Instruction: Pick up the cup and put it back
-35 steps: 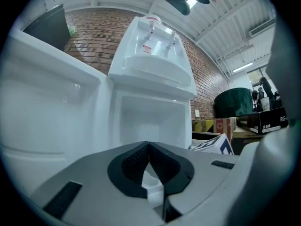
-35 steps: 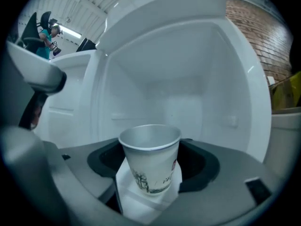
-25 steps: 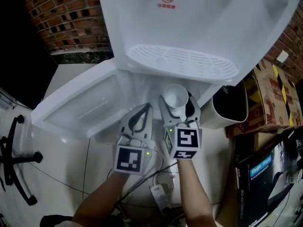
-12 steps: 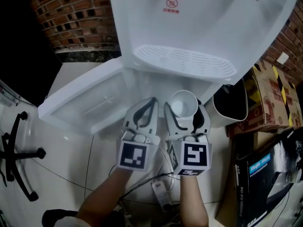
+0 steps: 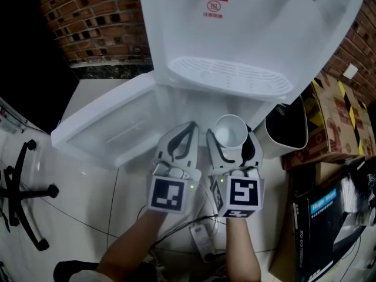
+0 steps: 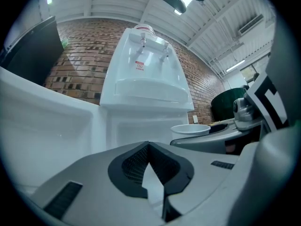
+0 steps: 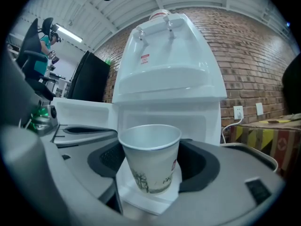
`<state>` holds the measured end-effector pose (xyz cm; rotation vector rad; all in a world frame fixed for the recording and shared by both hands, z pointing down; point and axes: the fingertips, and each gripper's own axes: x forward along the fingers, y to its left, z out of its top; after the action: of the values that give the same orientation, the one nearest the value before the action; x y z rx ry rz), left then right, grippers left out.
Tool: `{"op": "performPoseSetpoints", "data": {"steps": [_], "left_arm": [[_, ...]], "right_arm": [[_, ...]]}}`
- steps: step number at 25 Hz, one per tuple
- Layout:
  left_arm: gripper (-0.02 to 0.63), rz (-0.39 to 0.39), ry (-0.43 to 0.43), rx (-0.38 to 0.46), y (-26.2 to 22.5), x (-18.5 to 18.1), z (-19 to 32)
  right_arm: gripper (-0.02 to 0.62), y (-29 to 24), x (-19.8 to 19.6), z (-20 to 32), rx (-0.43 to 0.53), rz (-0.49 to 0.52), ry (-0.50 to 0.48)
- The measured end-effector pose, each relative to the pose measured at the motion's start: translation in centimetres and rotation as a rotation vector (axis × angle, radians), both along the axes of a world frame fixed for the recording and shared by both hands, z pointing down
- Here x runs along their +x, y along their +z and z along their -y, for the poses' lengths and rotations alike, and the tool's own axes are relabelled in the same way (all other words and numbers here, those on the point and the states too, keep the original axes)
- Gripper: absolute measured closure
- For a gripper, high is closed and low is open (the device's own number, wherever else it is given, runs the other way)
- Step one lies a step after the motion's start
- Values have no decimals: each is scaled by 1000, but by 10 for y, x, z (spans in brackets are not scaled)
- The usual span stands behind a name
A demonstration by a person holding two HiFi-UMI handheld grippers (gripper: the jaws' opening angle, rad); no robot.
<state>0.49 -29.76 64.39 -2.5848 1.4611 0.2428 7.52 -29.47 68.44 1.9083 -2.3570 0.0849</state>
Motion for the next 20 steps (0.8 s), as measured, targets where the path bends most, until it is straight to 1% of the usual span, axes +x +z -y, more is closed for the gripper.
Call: {"op": "performPoseSetpoints", "data": {"steps": [5,8,11,17,20], "left_arm": [[603,-3,10,-2,2,4,-2],[603,-6,11,-6,4,4,-2],[603,-13,7,-22,10,4,-2],[603,21,12,-55,33,4,-1],[603,19,8,-72,40,4,0]], "right_arm": [[245,6,0,2,-15,2,1],[245,12,1,8,8,-29,-16],[245,23,3,21,10,-52,-23],[245,33,-4,55,50,0,-36],[245,53,-4,73,56,49,-43]]}}
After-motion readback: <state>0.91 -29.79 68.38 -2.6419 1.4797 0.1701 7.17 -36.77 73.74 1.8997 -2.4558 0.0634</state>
